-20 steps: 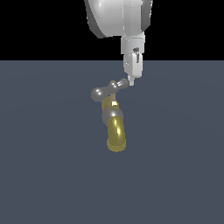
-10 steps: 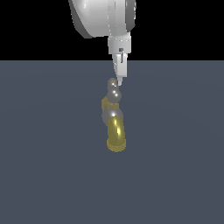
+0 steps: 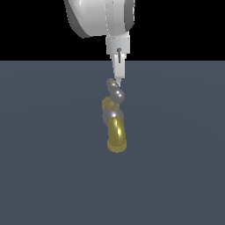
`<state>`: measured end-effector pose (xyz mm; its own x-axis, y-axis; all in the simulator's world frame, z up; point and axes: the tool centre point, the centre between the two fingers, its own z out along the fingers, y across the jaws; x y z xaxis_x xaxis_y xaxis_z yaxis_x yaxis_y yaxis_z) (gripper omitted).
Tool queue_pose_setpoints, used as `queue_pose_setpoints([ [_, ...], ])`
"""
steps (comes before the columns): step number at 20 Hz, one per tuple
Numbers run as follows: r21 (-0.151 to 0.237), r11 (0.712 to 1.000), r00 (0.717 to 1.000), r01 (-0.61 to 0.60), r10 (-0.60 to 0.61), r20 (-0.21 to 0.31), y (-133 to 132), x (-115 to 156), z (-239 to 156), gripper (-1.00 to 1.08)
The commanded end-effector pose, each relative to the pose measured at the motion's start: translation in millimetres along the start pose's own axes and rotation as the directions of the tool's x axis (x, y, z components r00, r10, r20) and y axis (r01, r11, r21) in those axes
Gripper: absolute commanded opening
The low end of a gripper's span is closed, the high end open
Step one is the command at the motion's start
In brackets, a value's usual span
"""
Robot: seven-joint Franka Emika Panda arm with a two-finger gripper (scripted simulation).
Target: Turn on the faucet by rotating a designated handle.
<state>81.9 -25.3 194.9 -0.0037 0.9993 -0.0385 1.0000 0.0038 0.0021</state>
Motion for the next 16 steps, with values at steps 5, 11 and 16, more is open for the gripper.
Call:
queue_pose_setpoints([
  [5, 0.000, 0.998, 0.998, 0.065, -0.065, -0.023, -15, 65, -3, -1.00],
  [11, -0.001, 0.996, 0.996, 0.087, -0.087, -0.031, -30, 97, -5, -1.00],
  [16, -0.002, 0.994, 0.994, 0.105, -0.105, -0.038, -44, 124, -7, -1.00],
])
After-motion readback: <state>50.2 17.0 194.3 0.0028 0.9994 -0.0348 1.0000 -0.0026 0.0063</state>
